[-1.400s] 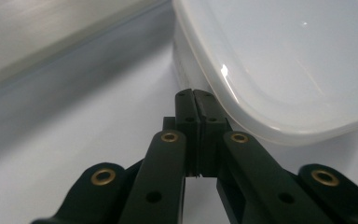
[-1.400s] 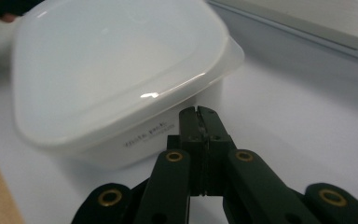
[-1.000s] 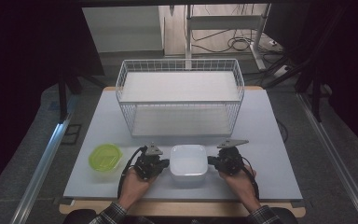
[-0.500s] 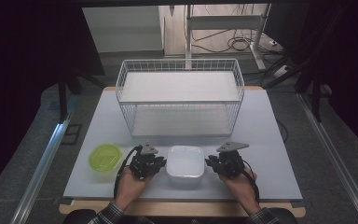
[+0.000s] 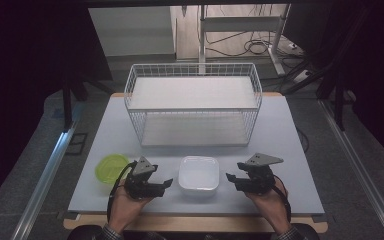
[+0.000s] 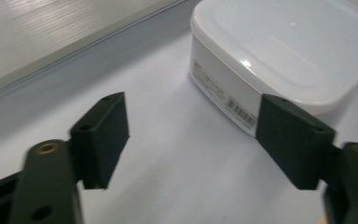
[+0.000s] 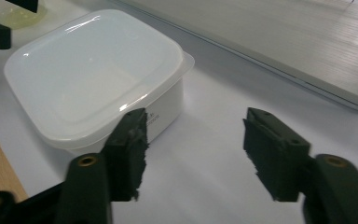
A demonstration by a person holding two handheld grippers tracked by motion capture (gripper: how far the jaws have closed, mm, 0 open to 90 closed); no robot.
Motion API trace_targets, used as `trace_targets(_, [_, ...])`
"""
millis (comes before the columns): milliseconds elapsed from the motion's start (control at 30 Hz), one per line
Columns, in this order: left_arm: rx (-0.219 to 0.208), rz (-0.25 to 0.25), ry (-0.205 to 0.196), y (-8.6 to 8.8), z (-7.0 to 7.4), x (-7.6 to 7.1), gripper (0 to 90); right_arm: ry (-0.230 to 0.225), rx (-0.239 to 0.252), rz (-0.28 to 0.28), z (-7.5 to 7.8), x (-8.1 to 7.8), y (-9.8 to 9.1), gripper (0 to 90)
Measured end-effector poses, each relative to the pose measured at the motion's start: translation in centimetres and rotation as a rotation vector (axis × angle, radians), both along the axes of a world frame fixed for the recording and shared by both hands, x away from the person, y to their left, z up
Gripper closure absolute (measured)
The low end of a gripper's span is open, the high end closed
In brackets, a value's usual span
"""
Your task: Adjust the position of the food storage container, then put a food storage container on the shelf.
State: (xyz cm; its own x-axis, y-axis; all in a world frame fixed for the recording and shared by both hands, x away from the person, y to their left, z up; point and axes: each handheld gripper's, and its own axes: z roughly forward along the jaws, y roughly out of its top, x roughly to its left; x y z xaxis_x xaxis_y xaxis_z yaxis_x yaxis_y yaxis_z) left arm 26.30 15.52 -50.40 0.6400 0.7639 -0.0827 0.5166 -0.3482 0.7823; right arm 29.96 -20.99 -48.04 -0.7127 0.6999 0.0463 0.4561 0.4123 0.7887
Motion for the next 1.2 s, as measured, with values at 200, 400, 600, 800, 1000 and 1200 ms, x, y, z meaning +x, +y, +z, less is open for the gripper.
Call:
trace_targets(200, [-0.044, -0.024, -0.02, 1.0, -0.4, -1.1, 7.9, -0.01, 0.034, 0.049, -0.2, -0.5, 0.2, 14.9])
trace_targets(400, [-0.032, -0.063, -0.063, 1.2, -0.8, -2.2, 4.6, -0.04, -0.051, 0.098, -0.8, -1.4, 0.9, 5.2])
trace_targets(600, [-0.021, -0.083, -0.075, 1.3, -1.1, -2.6, 3.1, -0.007, -0.037, 0.086, -1.3, -1.5, 0.3, 3.8])
trace_targets(800, [-0.01, -0.082, -0.064, 1.3, -1.4, -2.4, 2.3, 0.01, 0.006, 0.057, -1.3, -1.3, -0.7, 3.1])
trace_targets(1000, [0.0, -0.082, -0.051, 1.2, -1.4, -2.3, 2.4, 0.013, 0.009, 0.058, -1.4, -1.2, -0.6, 2.9])
trace_targets(1200, [0.026, -0.074, -0.037, 0.9, -1.3, -2.3, 2.8, 0.0, 0.002, 0.044, -1.5, -1.2, -0.5, 3.1])
